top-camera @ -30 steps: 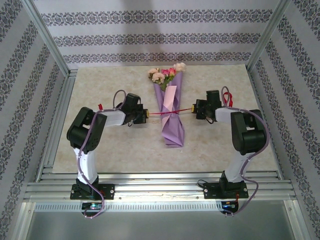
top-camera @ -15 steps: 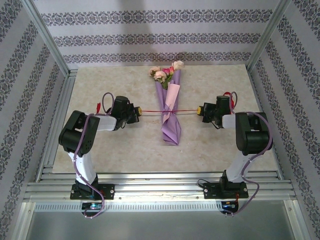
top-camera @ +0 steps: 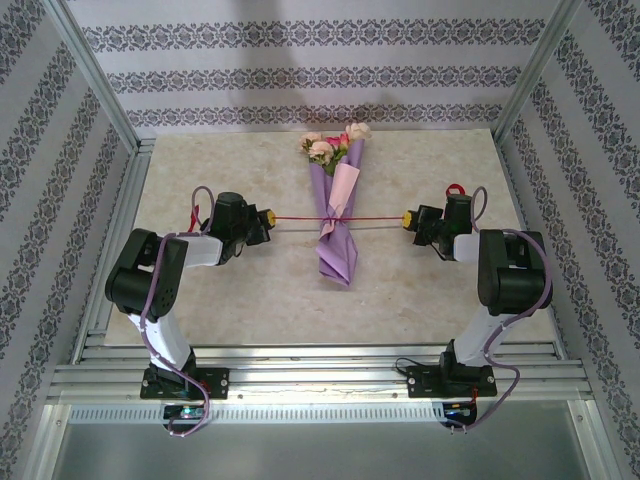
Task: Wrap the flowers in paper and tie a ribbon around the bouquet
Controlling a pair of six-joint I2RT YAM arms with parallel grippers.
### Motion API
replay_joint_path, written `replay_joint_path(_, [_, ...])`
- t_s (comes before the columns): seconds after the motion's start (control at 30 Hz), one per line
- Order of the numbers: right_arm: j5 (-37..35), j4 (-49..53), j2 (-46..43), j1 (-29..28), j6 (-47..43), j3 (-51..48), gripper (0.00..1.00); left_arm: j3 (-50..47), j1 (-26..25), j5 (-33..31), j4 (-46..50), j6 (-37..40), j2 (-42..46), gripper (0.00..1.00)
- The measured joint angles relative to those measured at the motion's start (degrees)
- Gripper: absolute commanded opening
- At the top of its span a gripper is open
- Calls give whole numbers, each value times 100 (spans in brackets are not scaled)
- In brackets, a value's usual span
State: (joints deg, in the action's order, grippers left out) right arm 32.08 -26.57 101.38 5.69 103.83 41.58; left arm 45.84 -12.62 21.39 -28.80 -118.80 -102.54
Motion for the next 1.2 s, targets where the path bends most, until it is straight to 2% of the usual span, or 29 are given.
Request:
replay_joint_path(0.33, [210, -114, -133, 221, 61, -70, 0, -341, 339, 131, -31, 20, 352, 0])
replay_joint_path(0.83, [81, -133, -173, 278, 9, -74, 0, -299, 363, 214, 111, 116, 417, 0])
replay_joint_path(1.03, [-321, -127, -170, 90, 11, -59, 0, -13, 295, 52, 295, 170, 280, 0])
replay_joint_path(1.2, [-658, 223, -282, -103, -136, 68, 0, 437, -24, -46, 581, 407, 195, 0])
